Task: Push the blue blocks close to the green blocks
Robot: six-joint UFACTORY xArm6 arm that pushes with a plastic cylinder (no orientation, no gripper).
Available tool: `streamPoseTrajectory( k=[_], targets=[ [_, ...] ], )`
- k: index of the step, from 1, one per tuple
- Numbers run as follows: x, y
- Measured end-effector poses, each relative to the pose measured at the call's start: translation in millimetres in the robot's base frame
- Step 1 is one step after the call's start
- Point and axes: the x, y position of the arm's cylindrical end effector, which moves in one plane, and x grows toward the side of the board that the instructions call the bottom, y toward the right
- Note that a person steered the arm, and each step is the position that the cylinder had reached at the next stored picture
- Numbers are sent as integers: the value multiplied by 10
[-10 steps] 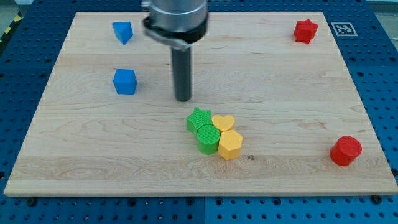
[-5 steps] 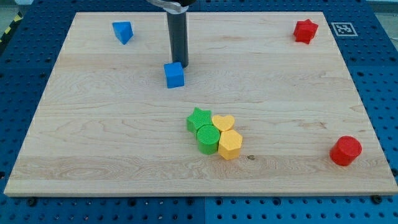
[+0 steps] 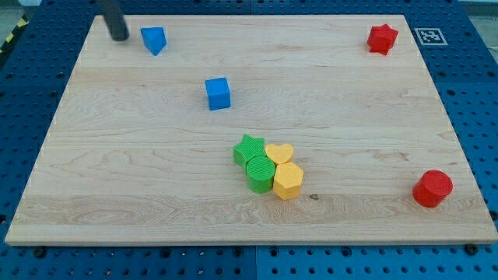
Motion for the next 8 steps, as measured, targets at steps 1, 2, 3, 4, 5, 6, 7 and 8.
streamPoseTrajectory(
  k=[1, 2, 3, 4, 5, 6, 7, 8],
  targets=[
    [325, 863],
    [933, 1690],
    [1107, 1846],
    [813, 1699],
    [682, 1396],
    [759, 1307],
    [690, 1417],
    [502, 2308]
  ],
)
